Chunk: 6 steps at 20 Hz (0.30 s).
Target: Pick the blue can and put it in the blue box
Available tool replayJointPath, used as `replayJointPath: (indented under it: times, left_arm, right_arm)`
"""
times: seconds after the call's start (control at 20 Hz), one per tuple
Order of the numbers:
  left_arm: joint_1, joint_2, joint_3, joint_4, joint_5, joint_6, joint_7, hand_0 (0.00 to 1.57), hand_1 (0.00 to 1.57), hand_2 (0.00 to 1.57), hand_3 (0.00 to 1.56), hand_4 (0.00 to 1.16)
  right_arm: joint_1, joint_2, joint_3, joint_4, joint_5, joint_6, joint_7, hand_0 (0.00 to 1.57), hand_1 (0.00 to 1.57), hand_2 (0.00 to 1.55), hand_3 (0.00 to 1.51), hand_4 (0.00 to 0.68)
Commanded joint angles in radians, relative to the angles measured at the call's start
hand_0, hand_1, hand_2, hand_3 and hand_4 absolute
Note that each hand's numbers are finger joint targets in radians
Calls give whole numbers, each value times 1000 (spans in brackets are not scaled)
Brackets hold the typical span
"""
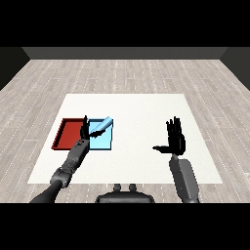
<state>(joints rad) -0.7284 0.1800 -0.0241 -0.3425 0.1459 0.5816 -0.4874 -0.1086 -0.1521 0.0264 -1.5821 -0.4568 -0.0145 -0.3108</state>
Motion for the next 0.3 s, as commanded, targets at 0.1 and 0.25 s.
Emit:
replayJointPath:
  times: [0.1,0.25]
  left_arm:
    - [108,-27,1,-286,49,-156,-244,0,0,0,0,0]
    - [208,-84,-50,-440,58,-206,-261,0,0,0,0,0]
  right_arm:
    - [16,-30,12,-20,40,-14,29,0,0,0,0,0]
    - [34,-60,-2,-24,28,10,49,0,0,0,0,0]
